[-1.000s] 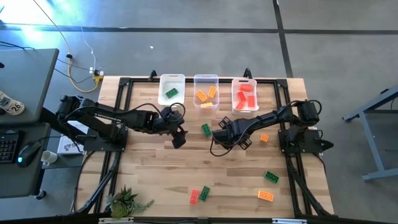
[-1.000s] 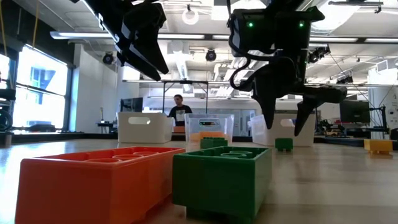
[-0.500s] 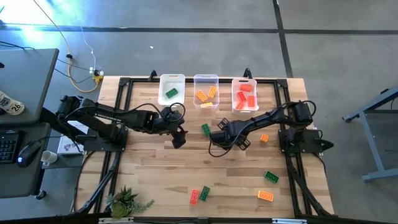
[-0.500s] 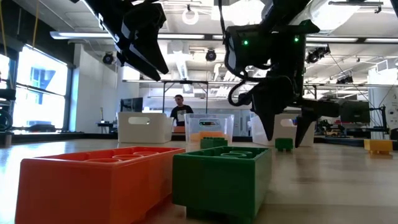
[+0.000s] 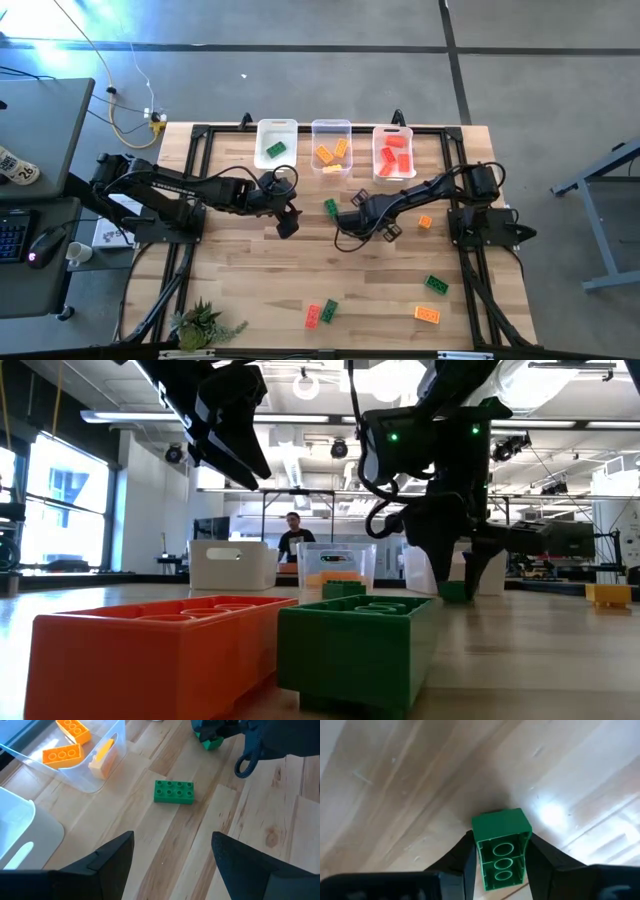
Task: Sort & place blocks by color
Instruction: Put the green game piece into the left white bin
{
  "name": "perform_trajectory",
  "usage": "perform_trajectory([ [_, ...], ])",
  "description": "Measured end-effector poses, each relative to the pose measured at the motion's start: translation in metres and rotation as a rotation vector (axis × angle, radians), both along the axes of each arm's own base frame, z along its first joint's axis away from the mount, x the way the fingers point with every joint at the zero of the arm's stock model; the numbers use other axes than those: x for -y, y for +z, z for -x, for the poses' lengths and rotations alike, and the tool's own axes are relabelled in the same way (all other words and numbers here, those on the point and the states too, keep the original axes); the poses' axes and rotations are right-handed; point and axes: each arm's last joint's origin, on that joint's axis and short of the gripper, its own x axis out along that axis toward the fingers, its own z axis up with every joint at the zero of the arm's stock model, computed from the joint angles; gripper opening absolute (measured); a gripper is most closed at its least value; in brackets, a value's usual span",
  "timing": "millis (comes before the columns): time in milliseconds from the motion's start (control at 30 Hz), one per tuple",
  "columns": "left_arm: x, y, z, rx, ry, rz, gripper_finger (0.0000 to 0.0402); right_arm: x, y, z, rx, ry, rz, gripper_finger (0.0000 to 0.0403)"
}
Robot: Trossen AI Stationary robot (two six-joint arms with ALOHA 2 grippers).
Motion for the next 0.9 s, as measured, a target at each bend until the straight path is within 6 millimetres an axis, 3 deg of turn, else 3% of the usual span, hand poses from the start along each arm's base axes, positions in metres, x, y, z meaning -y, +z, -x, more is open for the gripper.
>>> perform_trajectory([
  [167, 0.000, 0.000, 0.000, -0.001, 0.005, -0.008, 0.0255, 0.001, 0.003, -0.002, 0.053, -0.093, 0.042, 0.0104],
  [333, -0.001, 0.000, 0.000, -0.001, 0.018, -0.025, 0.0255, -0.001, 0.022, -0.015, 0.157, -0.217, 0.028, 0.0104],
  [600, -0.001, 0.000, 0.000, 0.000, 0.018, -0.026, 0.0255, -0.002, 0.076, -0.031, 0.402, -0.390, -0.026, 0.0105],
  [900, -0.001, 0.003, -0.002, 0.036, 0.010, -0.016, 0.0255, -0.002, 0.134, -0.028, 0.657, -0.560, -0.078, 0.0107],
])
